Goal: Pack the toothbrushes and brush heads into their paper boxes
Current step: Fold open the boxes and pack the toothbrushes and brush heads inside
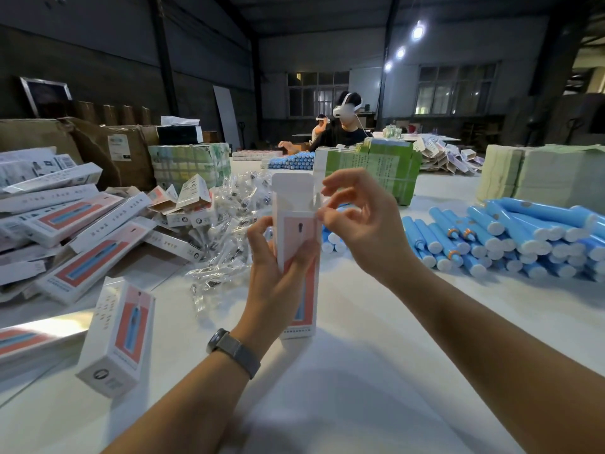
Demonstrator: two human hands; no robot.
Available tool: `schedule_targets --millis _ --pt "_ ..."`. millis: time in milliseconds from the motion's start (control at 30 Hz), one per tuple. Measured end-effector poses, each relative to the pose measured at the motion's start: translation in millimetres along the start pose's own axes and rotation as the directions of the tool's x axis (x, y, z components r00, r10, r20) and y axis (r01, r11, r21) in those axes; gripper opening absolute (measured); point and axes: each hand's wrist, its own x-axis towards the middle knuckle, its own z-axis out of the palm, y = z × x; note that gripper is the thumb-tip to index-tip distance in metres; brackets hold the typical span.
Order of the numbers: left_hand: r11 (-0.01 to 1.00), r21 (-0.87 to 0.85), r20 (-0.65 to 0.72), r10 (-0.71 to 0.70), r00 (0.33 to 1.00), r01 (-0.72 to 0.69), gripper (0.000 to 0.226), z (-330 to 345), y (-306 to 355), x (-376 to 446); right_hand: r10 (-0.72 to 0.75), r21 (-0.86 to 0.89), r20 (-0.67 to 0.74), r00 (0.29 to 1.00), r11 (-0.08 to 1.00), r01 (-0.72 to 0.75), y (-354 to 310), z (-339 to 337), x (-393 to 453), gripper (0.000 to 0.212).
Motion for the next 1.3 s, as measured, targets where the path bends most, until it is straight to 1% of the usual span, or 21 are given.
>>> schedule_targets --millis 67,167,233,300,333,400,433,500,700,800,933,1000,1067,1100,1200,1300 --pt "0.999 -0.031 0.041 0.008 0.999 -0.006 0.042 -1 1 0 0.029 0.04 0.028 0.999 0.999 -0.03 1 -3 0 0.032" --pt "0.998 -0.064 0.109 0.015 0.994 -0.008 0.053 -2 4 0 0.017 0.031 0.037 0.999 0.999 -0.018 2 -7 1 0.036" --pt "0.995 -0.093 0.16 0.036 0.986 -0.022 0.055 -1 6 0 0.016 0.043 0.056 0.998 0.999 -0.018 3 -8 2 0.033" --pt "0.993 -0.117 0.172 0.049 0.984 -0.029 0.051 -1 6 -1 0.033 0.069 0.089 0.996 0.997 -0.039 5 -10 2 0.027" --pt "0.992 -0.126 0.165 0.049 0.985 -0.029 0.046 -1 6 -1 0.048 0.083 0.11 0.993 0.995 -0.057 6 -11 1 0.024" --pt "0.99 -0.137 0.129 0.055 0.99 -0.037 0.03 -2 7 -1 0.076 0.1 0.147 0.986 0.991 -0.091 7 -13 -1 0.02" --pt "0.99 -0.129 0.102 0.067 0.993 -0.054 0.022 -3 7 0 0.085 0.104 0.162 0.983 0.989 -0.103 7 -14 -1 0.018" --pt "0.99 -0.1 0.049 0.105 0.993 -0.1 0.013 -4 10 1 0.091 0.117 0.191 0.977 0.986 -0.115 6 -14 -1 0.016" --pt "0.974 0.011 -0.065 0.226 0.972 -0.225 0.013 0 15 -3 0.037 0.241 0.275 0.961 0.965 -0.106 -5 -16 6 0.017" --pt "0.966 0.069 -0.035 0.252 0.967 -0.249 0.013 1 17 -4 0.037 0.268 0.259 0.965 0.957 -0.108 -5 -18 7 0.025" --pt "0.975 0.057 -0.024 0.218 0.976 -0.216 0.013 1 17 -4 0.077 0.274 0.219 0.973 0.952 -0.137 -6 -19 10 0.043" --pt "0.974 0.039 -0.02 0.222 0.975 -0.221 0.014 1 18 -6 0.077 0.244 0.26 0.963 0.959 -0.142 -8 -20 13 0.055" --pt "0.975 0.009 -0.021 0.22 0.975 -0.22 0.018 2 18 -7 0.094 0.258 0.318 0.943 0.949 -0.181 -10 -21 14 0.065" --pt "0.975 0.003 -0.024 0.221 0.975 -0.221 0.017 2 17 -8 0.098 0.254 0.341 0.935 0.948 -0.192 -11 -21 13 0.064" --pt "0.975 0.008 -0.041 0.222 0.974 -0.222 0.015 3 14 -9 0.085 0.17 0.356 0.931 0.973 -0.154 -13 -20 13 0.045" --pt "0.978 -0.007 -0.053 0.207 0.977 -0.208 0.015 3 12 -9 0.094 0.19 0.347 0.933 0.967 -0.168 -14 -18 10 0.033"
